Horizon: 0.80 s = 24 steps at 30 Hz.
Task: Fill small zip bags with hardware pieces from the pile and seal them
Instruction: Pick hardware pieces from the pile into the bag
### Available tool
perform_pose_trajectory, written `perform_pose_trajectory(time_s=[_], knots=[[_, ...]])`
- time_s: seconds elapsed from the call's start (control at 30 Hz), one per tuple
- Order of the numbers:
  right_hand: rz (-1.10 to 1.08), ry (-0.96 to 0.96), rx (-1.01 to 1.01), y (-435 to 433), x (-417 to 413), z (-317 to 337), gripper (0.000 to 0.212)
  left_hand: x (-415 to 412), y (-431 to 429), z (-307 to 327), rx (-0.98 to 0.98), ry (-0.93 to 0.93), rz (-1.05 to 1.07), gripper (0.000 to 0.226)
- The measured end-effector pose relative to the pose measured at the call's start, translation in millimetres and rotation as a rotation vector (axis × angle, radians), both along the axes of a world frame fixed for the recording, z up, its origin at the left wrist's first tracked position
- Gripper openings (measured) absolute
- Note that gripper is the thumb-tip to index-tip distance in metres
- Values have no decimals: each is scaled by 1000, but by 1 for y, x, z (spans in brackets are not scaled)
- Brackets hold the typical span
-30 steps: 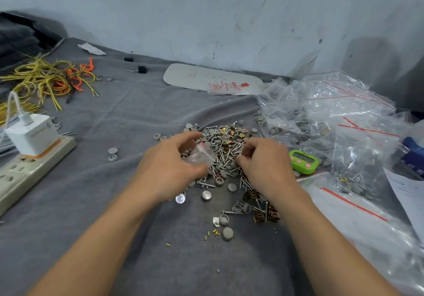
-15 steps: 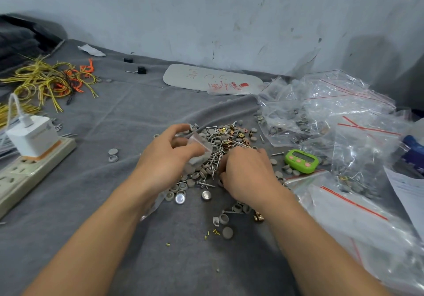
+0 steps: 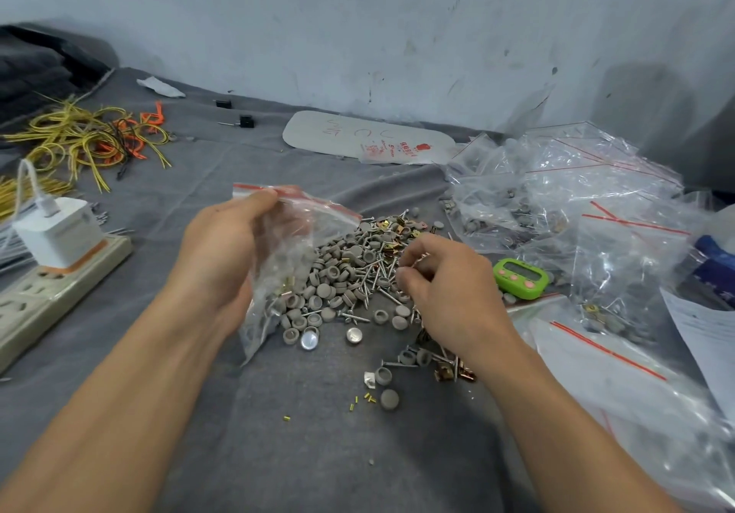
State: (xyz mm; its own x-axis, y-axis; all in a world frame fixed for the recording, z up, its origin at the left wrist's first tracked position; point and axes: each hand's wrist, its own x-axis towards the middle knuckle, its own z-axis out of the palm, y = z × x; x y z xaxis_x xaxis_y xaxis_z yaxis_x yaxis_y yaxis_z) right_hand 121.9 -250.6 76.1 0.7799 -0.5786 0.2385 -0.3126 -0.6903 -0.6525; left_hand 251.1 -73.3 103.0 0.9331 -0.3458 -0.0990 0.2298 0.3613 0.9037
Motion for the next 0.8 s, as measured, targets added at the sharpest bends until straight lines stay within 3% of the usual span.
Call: perform_pose_trajectory(time_s=[0.1,0.2,0.27,0.4,0.47,0.53,0.63,0.73,0.8], knots=[[64,-93,204,8,0,4,17,-5,-4,0,-59,-6,-73,27],[58,-195,610,12,1,8,23,-18,-11,-7,15,-176,-426,46],[-27,-154,835,12,2,9,19,-22,-13,-12,121,-250,-575,58],[-130,-27,1062,6,-2,10,22,-4,-2,-12,435,-369,-98,23],[-83,-5,1101,3,-4,7,39,6,10,-14,639,-475,-51,29],[-35,54,1021,2,-6,2,42,12,19,-19,839,-552,-189,42],[21,167,692,3,-7,-5,16,10,22,-24,1100,-660,-349,68],[-17,297,251,0,-7,-10,25,7,21,-27,1113,-653,-340,74],[-42,374,60,0,-7,-12,21,8,25,-28,1107,-620,-382,75]])
